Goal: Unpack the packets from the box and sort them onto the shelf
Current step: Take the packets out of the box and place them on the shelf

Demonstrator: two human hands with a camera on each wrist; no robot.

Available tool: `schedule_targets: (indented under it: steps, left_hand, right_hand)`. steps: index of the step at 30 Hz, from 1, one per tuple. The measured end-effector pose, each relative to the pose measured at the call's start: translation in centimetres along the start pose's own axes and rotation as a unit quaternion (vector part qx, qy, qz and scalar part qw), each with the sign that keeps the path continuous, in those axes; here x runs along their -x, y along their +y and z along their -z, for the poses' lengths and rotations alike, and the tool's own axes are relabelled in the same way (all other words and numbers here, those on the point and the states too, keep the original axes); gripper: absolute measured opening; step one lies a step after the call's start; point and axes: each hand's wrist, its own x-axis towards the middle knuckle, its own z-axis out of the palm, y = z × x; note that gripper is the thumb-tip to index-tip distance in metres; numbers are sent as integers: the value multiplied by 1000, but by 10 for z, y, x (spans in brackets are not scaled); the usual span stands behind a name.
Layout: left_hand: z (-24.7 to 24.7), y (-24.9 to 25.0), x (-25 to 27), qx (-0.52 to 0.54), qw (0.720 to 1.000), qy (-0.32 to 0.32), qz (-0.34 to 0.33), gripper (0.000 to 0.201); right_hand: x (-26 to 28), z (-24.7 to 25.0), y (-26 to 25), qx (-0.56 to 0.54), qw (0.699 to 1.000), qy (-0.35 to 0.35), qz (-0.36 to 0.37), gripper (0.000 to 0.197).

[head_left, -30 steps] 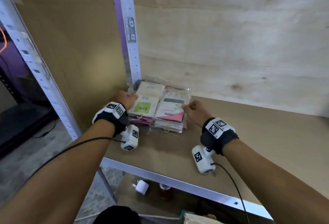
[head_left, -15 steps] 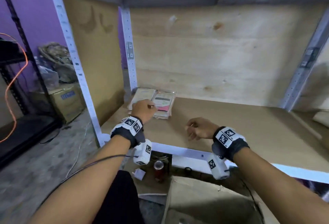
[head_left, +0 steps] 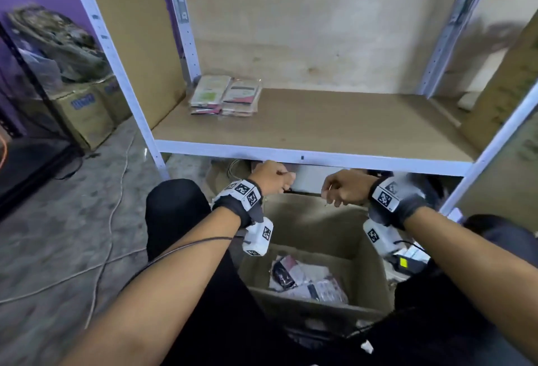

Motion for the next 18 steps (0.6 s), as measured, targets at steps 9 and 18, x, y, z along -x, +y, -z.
schedule_targets:
  steps: [9, 18]
  left_hand:
    - [-71, -46, -26, -46, 990, -99, 85, 29]
    - [-139, -100, -48, -136, 954, -205, 171, 28]
  right_hand:
    - [-41, -61, 54, 61, 993, -91, -38, 22]
    - [-90, -129, 105, -1, 979, -176, -97, 21]
